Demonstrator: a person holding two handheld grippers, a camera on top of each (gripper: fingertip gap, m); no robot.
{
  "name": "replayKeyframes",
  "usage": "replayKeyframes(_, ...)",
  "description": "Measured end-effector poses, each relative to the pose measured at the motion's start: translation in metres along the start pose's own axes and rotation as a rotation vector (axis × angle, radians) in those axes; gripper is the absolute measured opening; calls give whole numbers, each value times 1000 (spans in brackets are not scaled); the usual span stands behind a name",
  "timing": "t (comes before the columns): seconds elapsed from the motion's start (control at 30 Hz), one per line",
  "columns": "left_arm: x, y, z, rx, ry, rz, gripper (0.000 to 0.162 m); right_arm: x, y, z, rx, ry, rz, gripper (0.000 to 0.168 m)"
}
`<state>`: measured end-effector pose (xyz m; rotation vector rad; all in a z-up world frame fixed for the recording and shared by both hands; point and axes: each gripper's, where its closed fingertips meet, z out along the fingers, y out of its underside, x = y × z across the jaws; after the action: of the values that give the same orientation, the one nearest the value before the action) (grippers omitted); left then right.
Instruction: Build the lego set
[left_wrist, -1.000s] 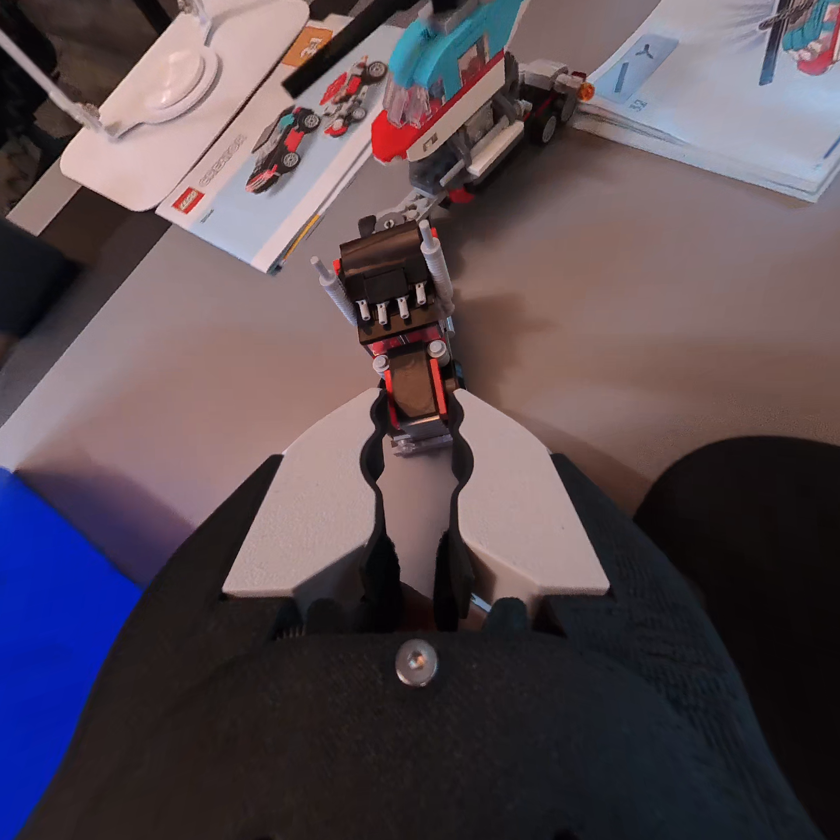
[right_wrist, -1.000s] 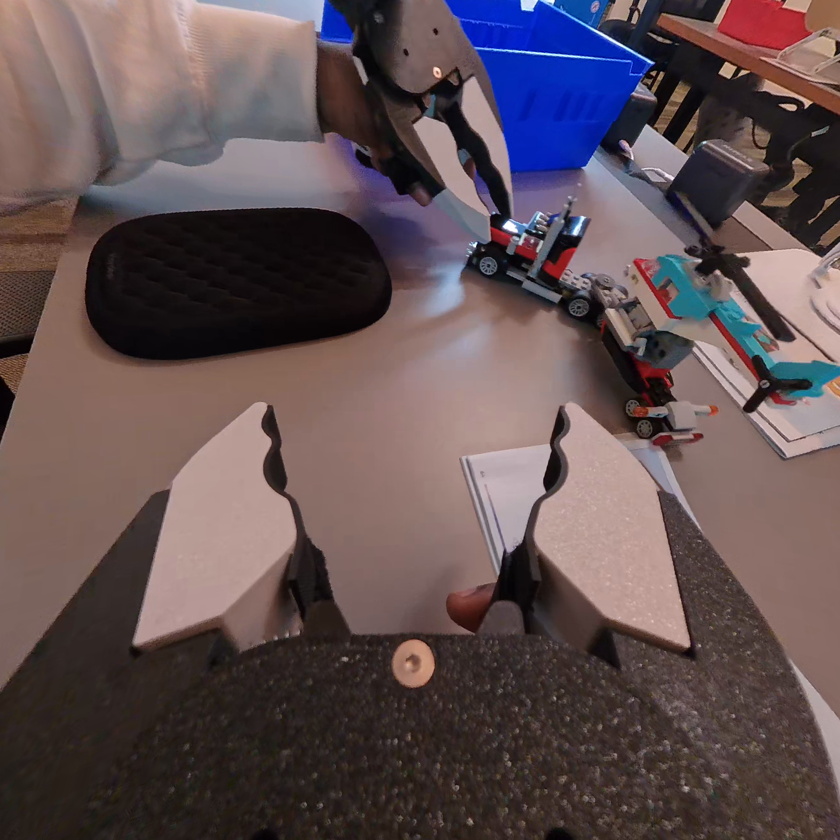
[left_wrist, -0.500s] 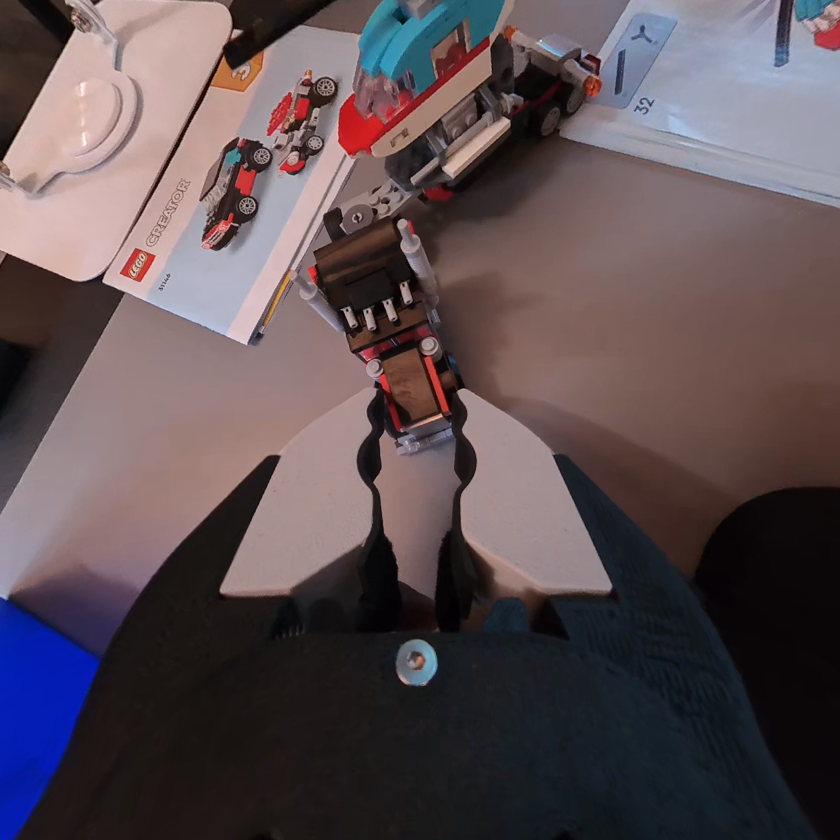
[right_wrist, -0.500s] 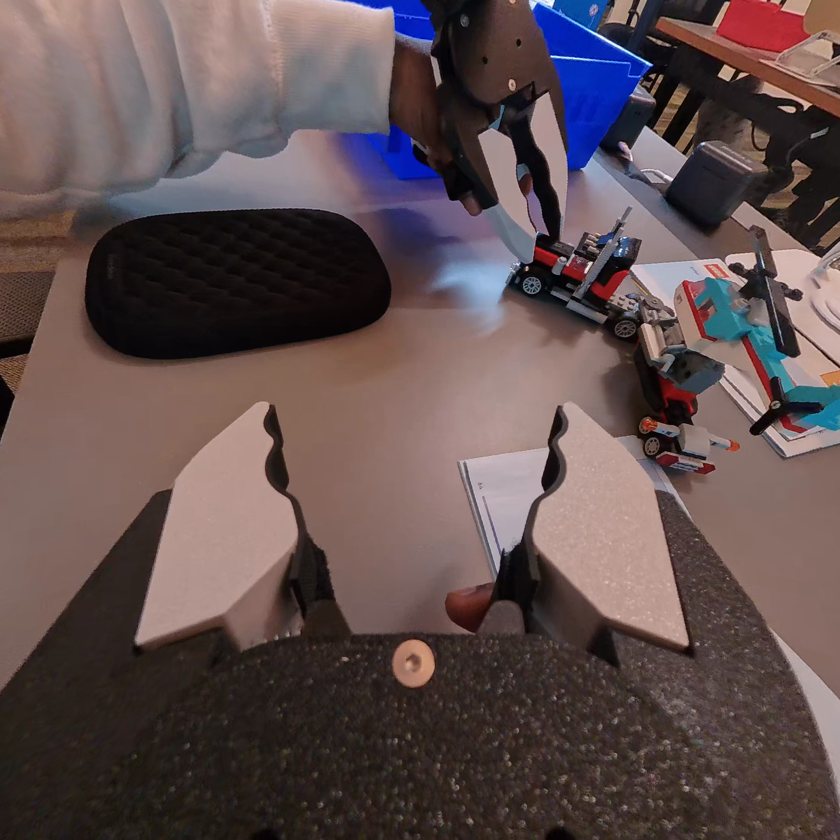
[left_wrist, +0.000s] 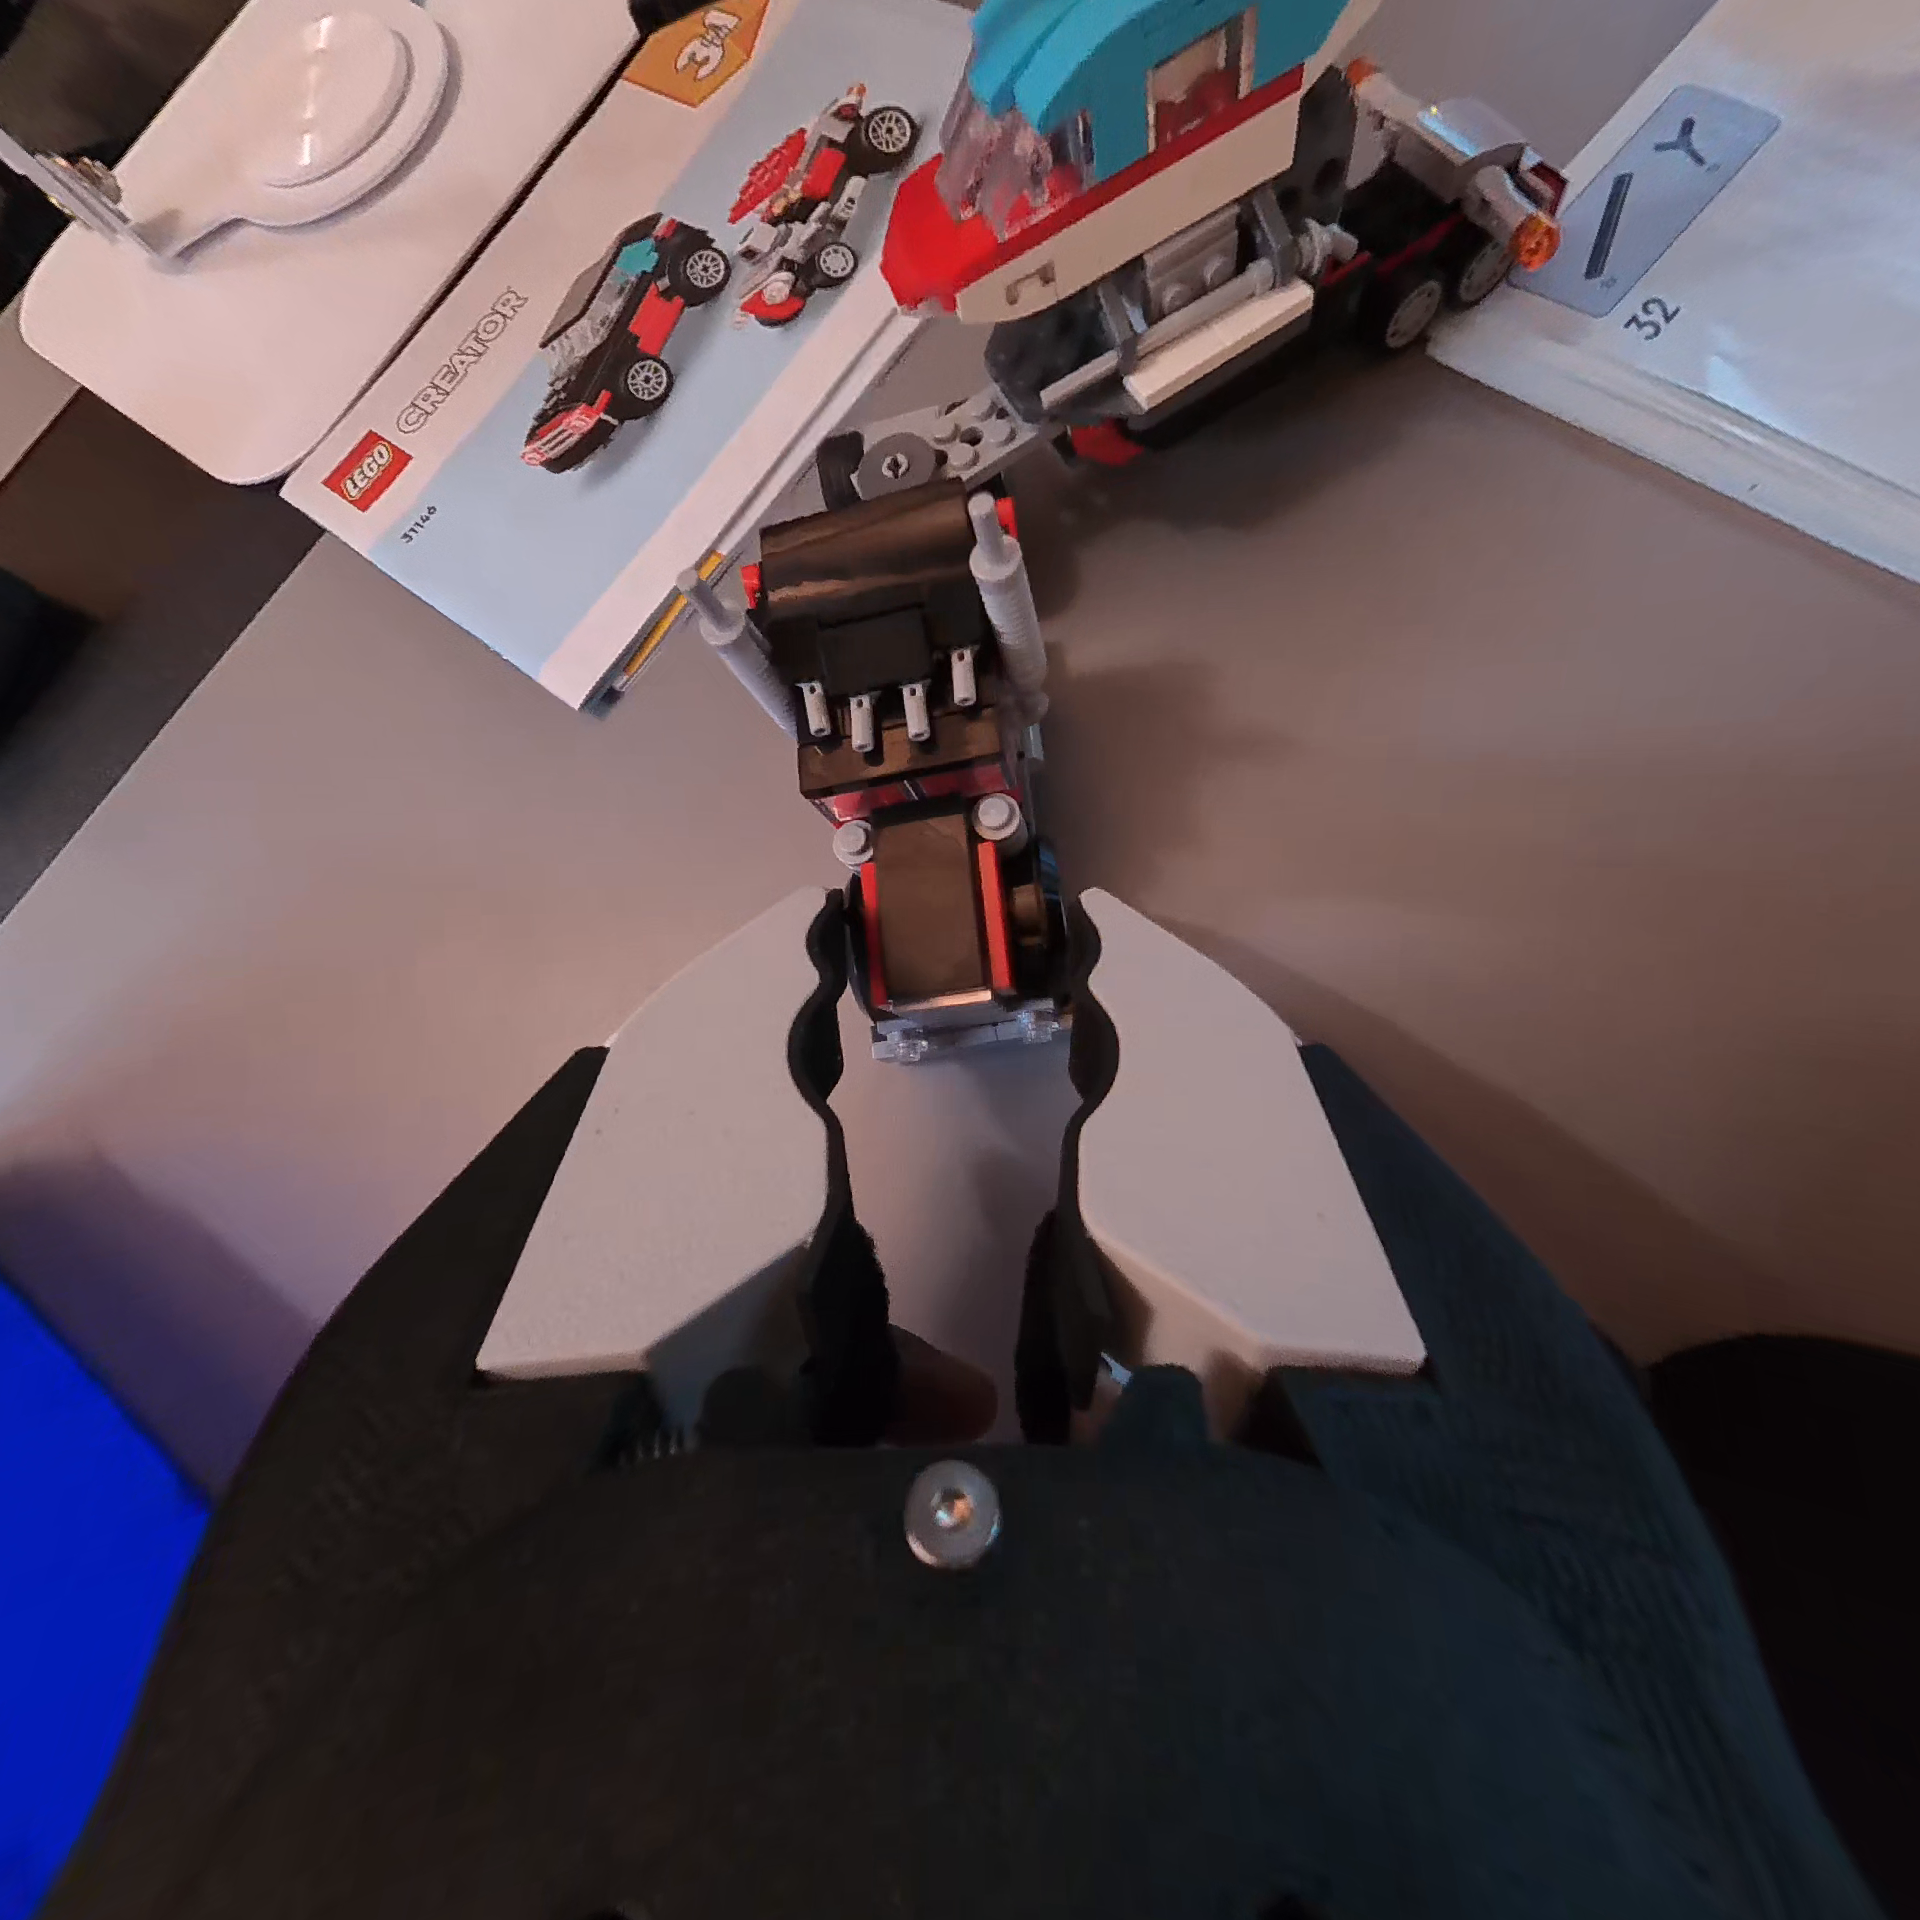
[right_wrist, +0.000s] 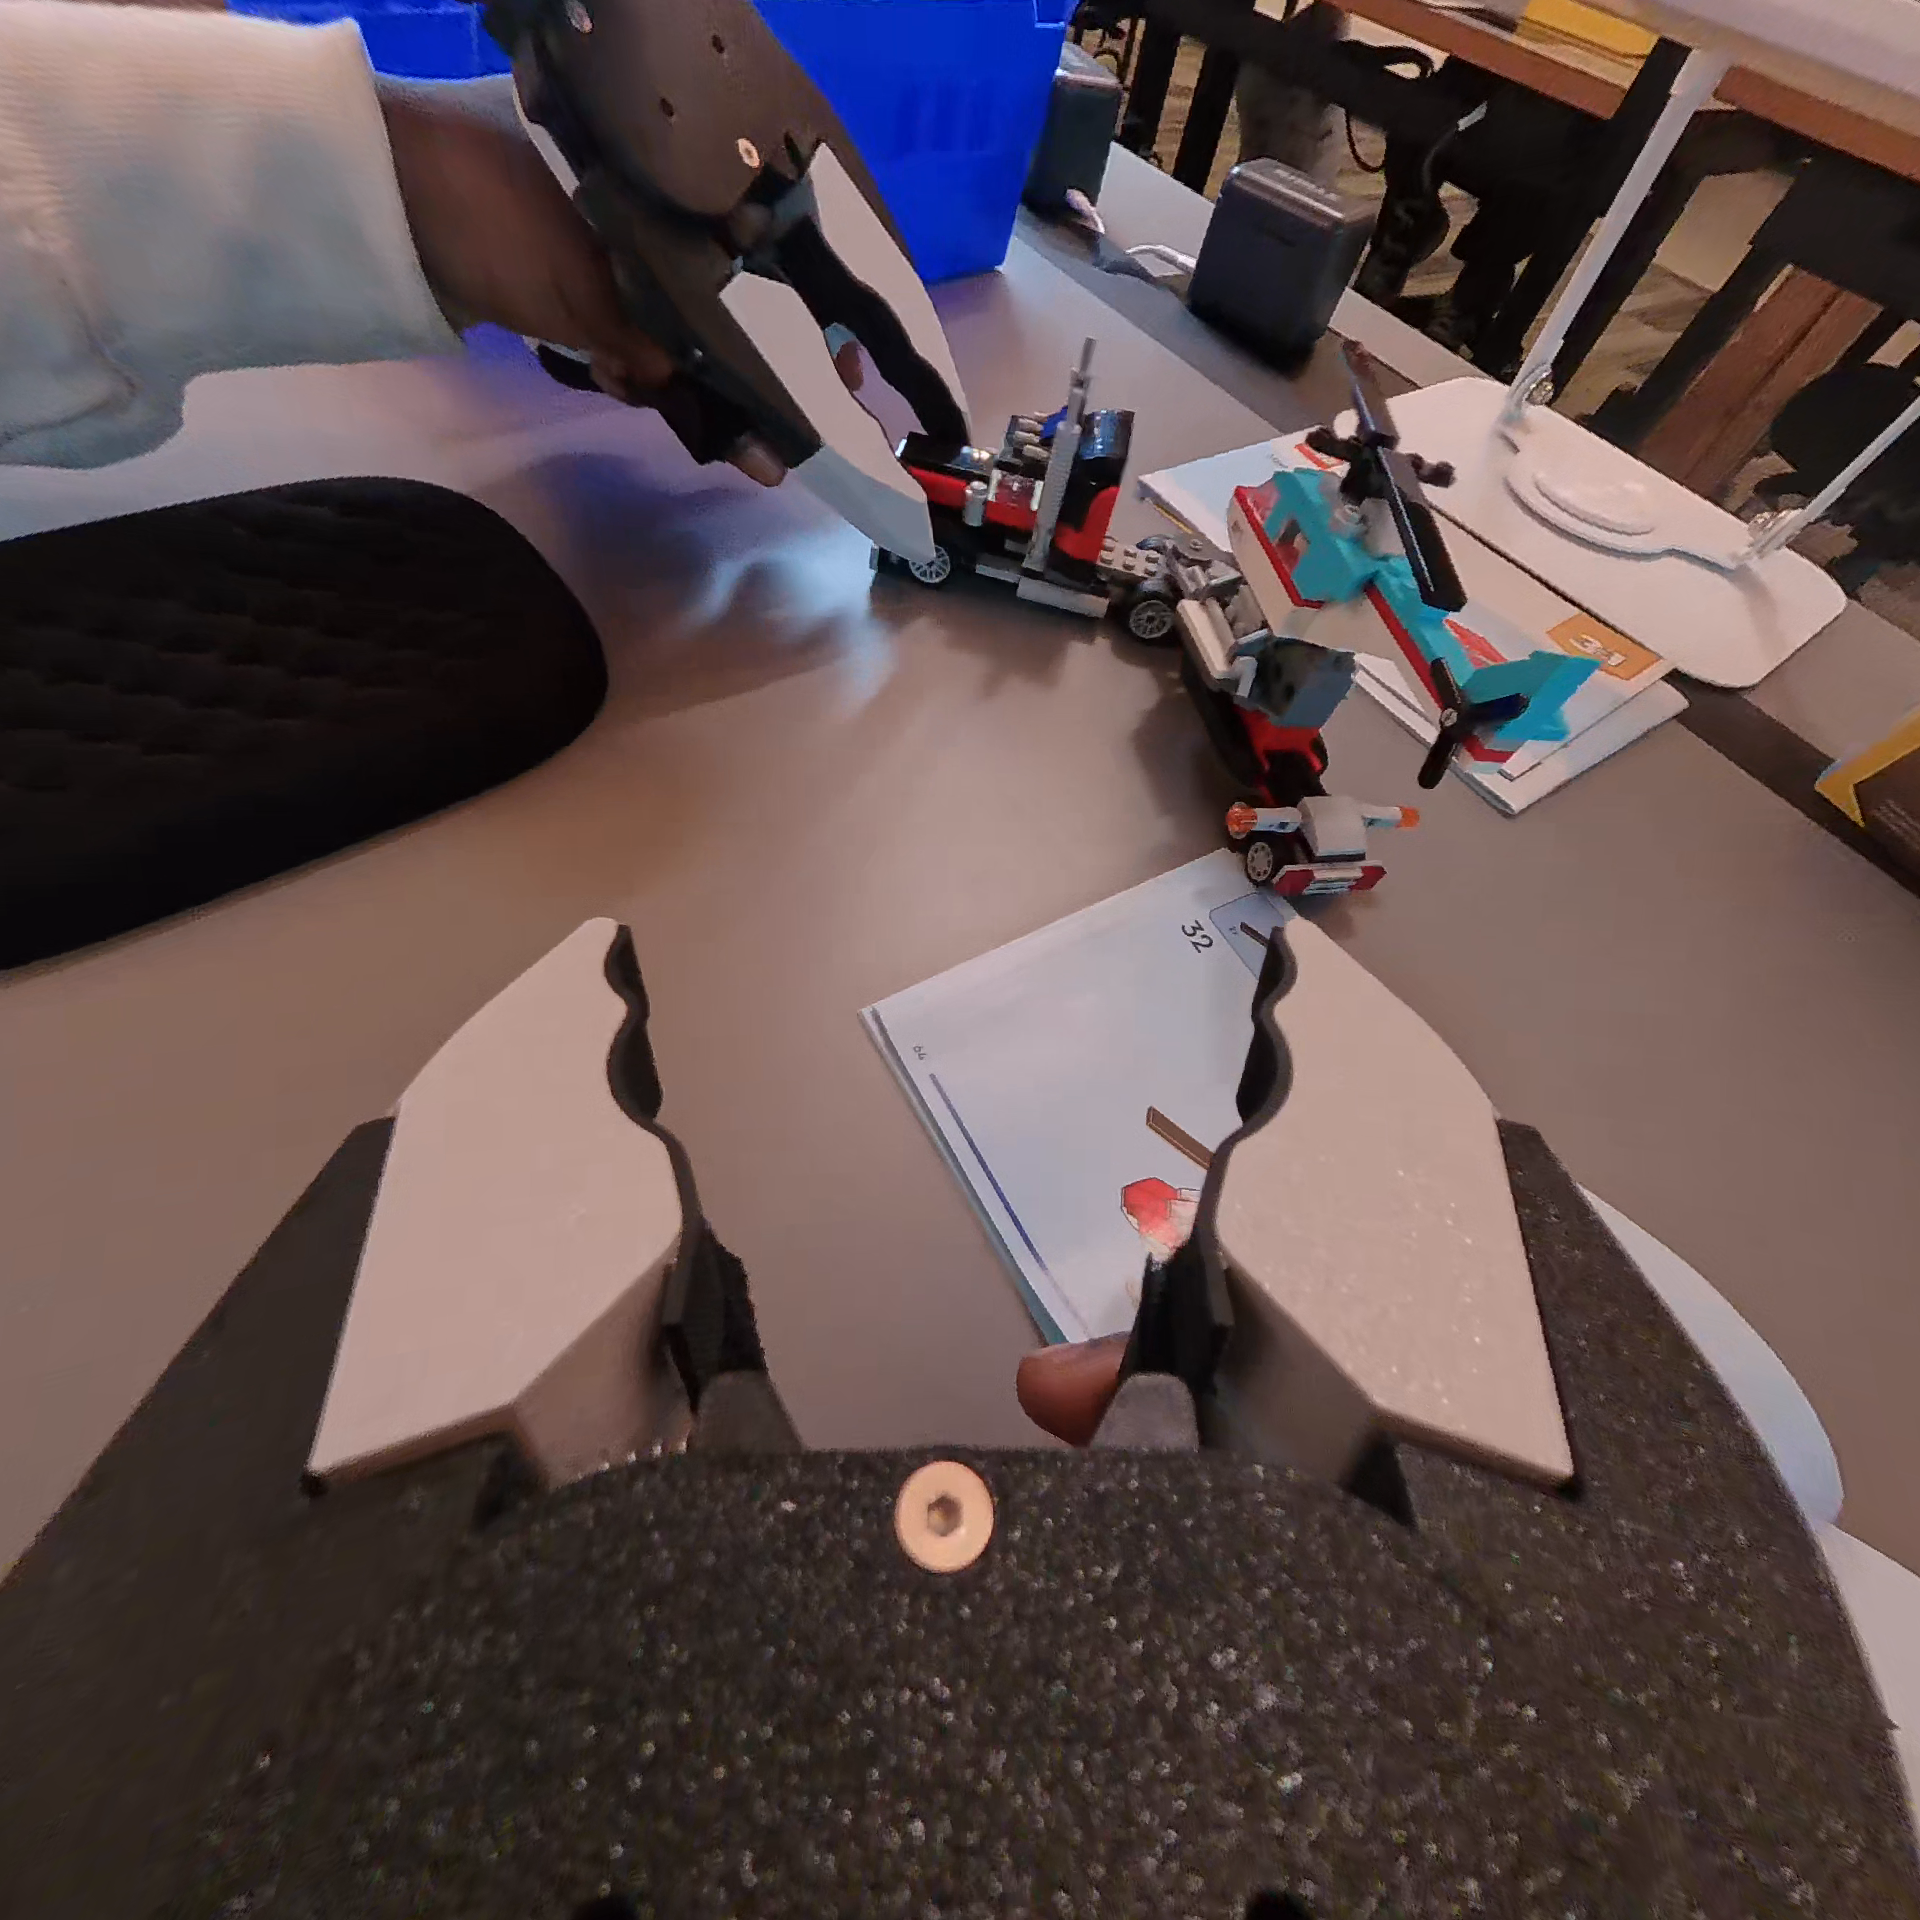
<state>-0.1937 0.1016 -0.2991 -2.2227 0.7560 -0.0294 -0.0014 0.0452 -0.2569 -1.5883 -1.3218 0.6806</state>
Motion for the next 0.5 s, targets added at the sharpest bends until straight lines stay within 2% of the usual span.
replayKeyframes(0.3,5,33,-35,-48,74,55,40,-3,2,1,-11,-16,-14,110)
replayKeyframes(0.5,13,60,-65,-73,73,13,40,-6,4,3,-28,-21,-38,109)
